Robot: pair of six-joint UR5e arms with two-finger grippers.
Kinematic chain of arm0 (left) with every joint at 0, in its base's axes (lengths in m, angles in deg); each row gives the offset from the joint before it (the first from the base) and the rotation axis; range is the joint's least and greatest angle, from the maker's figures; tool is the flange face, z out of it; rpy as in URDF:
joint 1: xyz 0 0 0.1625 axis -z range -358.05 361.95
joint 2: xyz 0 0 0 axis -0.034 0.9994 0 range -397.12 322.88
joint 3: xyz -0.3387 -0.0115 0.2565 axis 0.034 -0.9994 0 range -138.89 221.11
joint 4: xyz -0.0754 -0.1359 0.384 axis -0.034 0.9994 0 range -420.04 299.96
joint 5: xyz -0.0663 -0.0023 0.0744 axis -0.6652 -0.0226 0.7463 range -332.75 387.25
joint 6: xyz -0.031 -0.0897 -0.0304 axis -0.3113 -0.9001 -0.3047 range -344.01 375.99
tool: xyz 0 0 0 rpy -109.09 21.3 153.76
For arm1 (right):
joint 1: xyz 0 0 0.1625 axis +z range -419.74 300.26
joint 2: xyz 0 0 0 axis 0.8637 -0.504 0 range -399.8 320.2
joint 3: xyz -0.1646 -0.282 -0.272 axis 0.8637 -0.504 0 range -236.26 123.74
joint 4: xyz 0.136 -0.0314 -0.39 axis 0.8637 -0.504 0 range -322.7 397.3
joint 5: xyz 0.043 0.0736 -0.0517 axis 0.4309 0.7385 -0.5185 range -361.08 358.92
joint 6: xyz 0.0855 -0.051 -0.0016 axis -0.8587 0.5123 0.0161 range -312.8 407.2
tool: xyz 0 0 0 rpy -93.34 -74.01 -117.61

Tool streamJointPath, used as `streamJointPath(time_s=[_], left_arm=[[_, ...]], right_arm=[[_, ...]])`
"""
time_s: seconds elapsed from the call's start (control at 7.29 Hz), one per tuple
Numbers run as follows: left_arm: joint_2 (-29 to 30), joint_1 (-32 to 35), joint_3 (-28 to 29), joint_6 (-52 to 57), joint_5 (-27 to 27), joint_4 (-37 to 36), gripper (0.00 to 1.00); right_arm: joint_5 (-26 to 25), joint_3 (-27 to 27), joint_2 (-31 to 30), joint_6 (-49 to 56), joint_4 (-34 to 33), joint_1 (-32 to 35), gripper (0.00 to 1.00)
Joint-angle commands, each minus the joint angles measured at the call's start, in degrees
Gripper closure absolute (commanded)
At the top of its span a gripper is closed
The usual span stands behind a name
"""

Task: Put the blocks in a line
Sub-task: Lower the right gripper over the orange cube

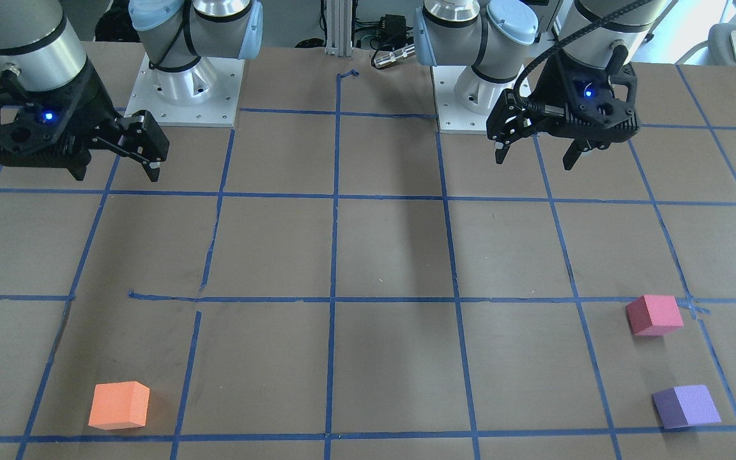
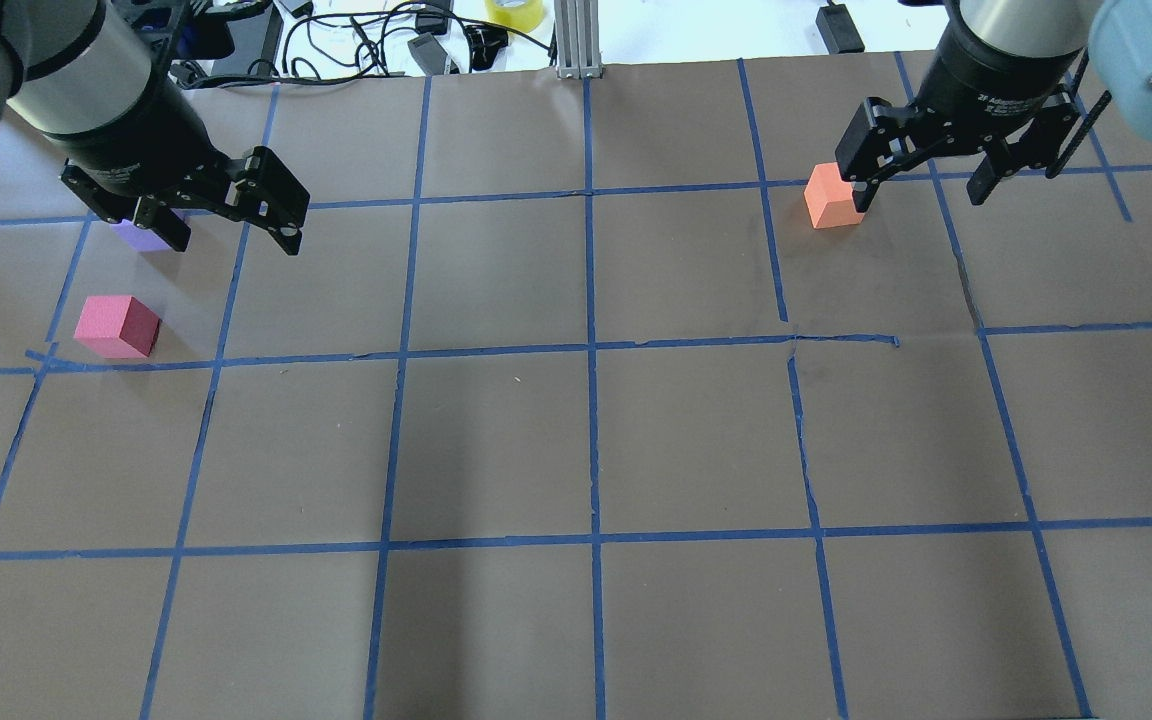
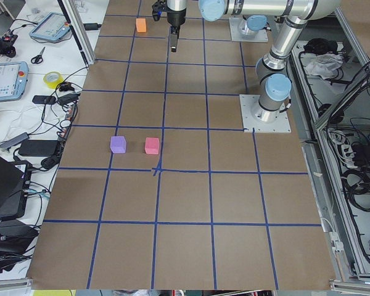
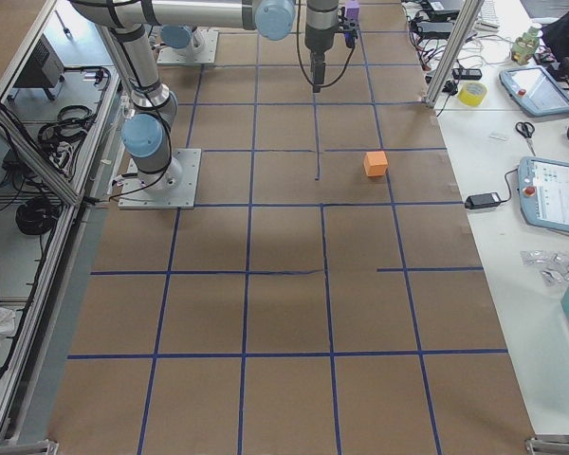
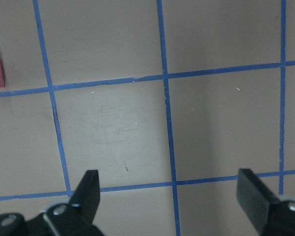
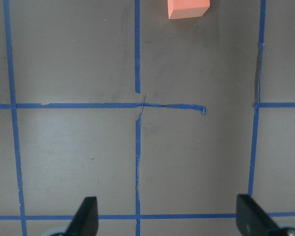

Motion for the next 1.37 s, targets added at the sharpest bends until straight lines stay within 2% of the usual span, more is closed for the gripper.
streamJointPath(time_s=[0.0,0.27,0.41,0.96,1.23], left_arm=[[0.11,-0.02,-0.01,0.03,-0.12,-0.11,0.0],[0.2,-0.02,-0.01,0.03,-0.12,-0.2,0.0],[0.2,-0.02,-0.01,0.03,-0.21,-0.2,0.0],[0.11,-0.02,-0.01,0.03,-0.21,-0.2,0.0],[0.02,-0.1,-0.01,0.03,-0.21,-0.2,0.0]], right_arm=[[0.34,0.09,3.35,0.18,-4.03,-1.89,0.0],[0.07,-0.08,6.42,2.1,-5.42,-2.42,0.0],[-0.1,0.0,9.05,2.55,-11.53,-2.42,0.0],[-0.1,-0.17,18.1,5.97,-24.12,-2.33,0.0],[-0.19,-0.17,24.26,6.16,-33.51,-2.33,0.0]])
